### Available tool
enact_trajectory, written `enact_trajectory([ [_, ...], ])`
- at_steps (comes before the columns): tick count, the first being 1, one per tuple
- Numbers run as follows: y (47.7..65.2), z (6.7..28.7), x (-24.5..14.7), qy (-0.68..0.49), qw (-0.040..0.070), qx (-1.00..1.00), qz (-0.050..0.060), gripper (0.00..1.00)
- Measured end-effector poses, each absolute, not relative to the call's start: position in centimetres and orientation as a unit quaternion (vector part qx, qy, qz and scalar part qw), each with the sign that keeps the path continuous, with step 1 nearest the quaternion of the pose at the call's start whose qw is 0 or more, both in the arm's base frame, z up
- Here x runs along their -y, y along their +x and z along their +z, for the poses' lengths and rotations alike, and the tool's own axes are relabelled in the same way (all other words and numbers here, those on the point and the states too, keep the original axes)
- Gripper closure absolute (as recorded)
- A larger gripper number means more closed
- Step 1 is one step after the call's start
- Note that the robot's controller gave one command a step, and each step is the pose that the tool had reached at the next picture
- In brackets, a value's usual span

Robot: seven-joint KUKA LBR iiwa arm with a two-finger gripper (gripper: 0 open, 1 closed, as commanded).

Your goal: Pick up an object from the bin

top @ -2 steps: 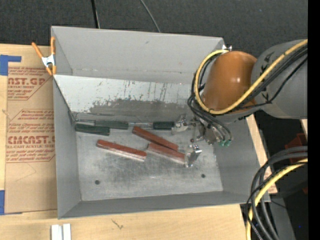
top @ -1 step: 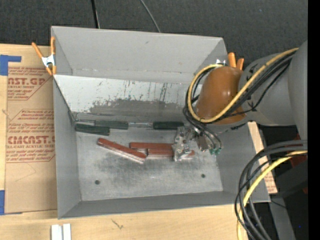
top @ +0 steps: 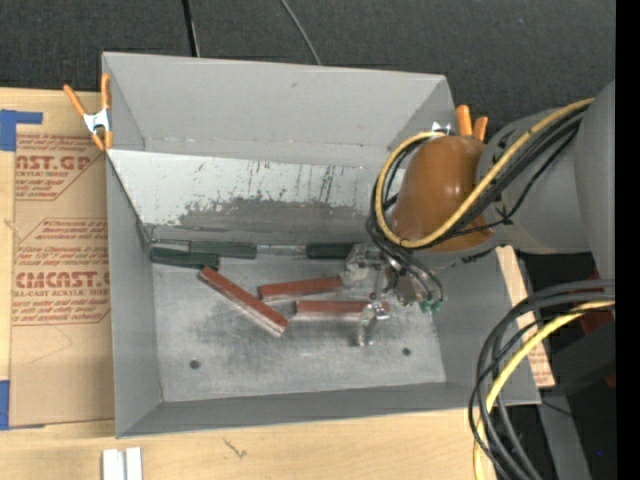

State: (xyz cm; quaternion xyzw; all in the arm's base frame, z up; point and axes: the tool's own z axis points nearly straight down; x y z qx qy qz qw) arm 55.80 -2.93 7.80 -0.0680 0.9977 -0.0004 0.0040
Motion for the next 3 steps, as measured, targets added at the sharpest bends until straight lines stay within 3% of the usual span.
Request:
enact_trajectory([
  [1,56.7,8.3,2.9,-0.067,0.023,-0.997,-0.001,1.0],
  [2,56.7,8.3,2.9,-0.067,0.023,-0.997,-0.001,1.0],
  [3,58.2,20.7,2.5,-0.065,0.002,-0.998,0.0,1.0],
])
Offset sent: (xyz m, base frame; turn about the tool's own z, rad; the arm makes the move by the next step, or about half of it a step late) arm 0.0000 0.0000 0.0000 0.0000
